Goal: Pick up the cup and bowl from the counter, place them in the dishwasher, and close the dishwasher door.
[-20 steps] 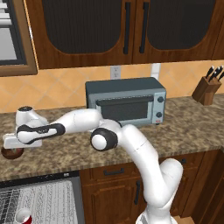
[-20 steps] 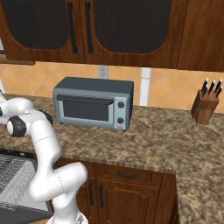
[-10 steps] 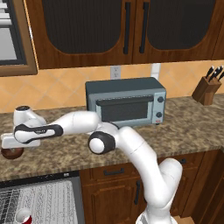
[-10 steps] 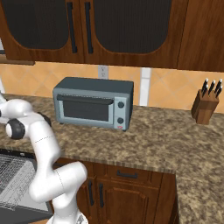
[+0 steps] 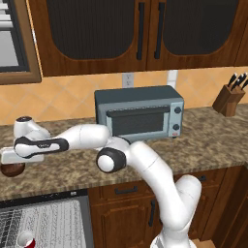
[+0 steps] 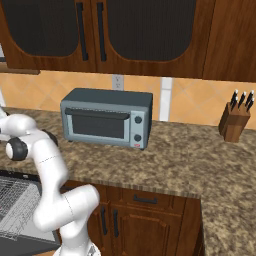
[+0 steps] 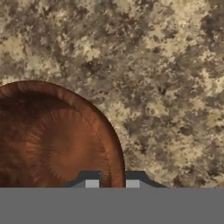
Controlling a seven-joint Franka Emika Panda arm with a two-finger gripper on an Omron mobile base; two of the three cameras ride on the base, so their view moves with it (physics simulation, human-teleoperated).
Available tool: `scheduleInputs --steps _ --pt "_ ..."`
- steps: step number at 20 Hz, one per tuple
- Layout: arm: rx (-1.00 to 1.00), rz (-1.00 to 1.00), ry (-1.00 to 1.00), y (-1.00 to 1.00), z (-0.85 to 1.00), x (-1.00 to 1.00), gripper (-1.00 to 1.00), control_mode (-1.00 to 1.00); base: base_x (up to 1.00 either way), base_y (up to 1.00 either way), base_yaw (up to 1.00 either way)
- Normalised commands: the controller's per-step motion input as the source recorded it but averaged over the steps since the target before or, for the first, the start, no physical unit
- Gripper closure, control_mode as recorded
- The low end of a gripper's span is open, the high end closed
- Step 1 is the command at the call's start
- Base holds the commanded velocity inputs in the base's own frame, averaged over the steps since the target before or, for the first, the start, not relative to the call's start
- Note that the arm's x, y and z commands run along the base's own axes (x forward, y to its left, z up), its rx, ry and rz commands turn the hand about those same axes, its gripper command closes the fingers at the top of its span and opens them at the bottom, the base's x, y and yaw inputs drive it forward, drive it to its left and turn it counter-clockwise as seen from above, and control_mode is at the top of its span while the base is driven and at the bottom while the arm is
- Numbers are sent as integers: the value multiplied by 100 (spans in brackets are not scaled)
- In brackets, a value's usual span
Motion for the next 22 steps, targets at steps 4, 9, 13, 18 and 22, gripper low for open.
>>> scheduleInputs --steps 4,9,13,18,22 --pt "0 0 0 0 0 -15 100 -100 0 0 0" --pt "0 1 -4 0 0 -72 100 -100 0 0 0" --pt "0 6 -11 0 0 -100 100 -100 0 0 0" --pt "1 1 -11 -13 0 -100 100 -100 0 0 0" --pt "2 0 -9 -33 -7 -100 100 -100 0 0 0"
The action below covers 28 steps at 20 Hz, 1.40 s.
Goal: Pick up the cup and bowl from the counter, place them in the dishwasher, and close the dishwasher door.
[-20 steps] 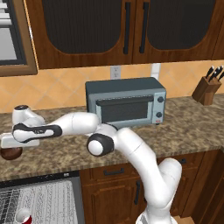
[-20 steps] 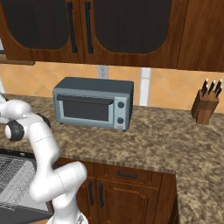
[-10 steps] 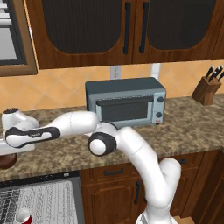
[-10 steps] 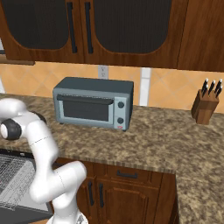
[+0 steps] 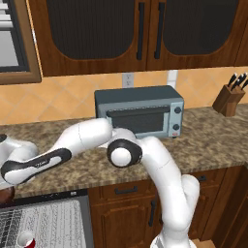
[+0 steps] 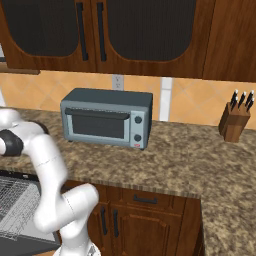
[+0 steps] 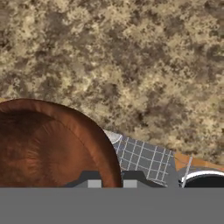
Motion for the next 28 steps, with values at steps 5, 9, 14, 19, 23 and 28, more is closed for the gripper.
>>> scheduleInputs --steps 5,9,14,19,23,28 --pt "0 0 -9 -41 -18 -99 100 -100 0 0 0" --pt "0 -4 -4 -46 -34 -78 100 -100 0 0 0" --pt "0 -9 0 -45 -45 -30 100 -100 0 0 0" --pt "0 -9 0 -36 -18 0 100 -100 0 0 0" --pt "0 -13 3 -43 -19 0 100 -100 0 0 0" --pt "-1 -15 1 -38 -30 0 100 -100 0 0 0"
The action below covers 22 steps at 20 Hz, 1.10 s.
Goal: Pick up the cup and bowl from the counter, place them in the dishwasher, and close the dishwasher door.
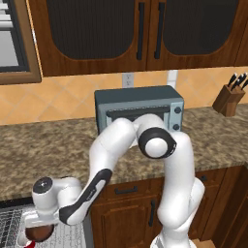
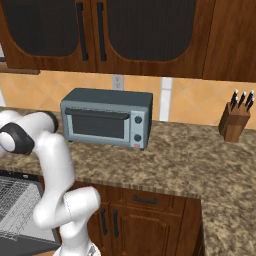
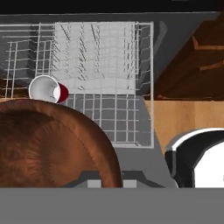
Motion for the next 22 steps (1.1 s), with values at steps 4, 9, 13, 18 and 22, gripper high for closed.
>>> scheduleInputs --steps 4,9,13,18,22 --pt "-1 -14 0 -29 -37 0 100 -100 0 0 0" --pt "-2 -11 0 -15 -30 1 100 -100 0 0 0" --pt "0 -14 0 -21 -2 0 100 -100 0 0 0" --pt "0 -14 0 -19 -3 0 100 -100 0 0 0" --pt "0 -9 0 -26 -29 16 100 -100 0 0 0"
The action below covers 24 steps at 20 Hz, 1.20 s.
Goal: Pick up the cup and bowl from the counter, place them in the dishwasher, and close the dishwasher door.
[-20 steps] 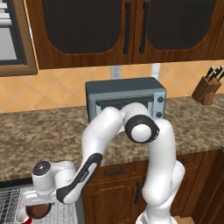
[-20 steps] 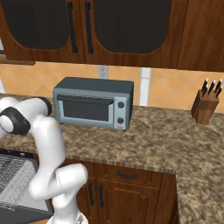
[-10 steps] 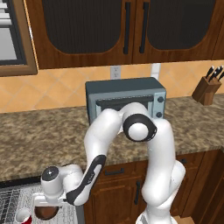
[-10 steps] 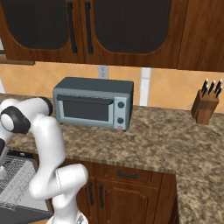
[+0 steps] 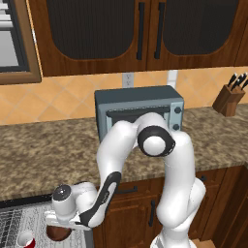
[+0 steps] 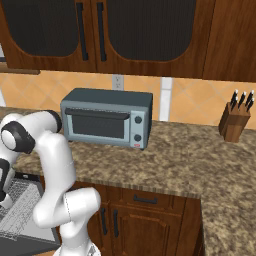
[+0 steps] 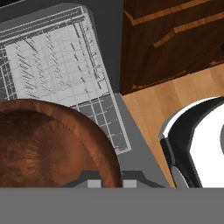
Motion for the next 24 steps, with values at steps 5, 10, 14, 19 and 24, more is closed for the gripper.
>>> scheduleInputs --steps 5,10,14,19,24 --pt "0 -2 0 -15 -59 44 100 -100 0 0 0" --pt "0 0 -2 0 -67 7 100 -100 0 0 0" --pt "0 0 -8 0 -70 0 100 -100 0 0 0" --pt "0 0 -13 21 -58 -7 100 -100 0 0 0" --pt "-4 1 -18 20 -54 0 100 -100 0 0 0"
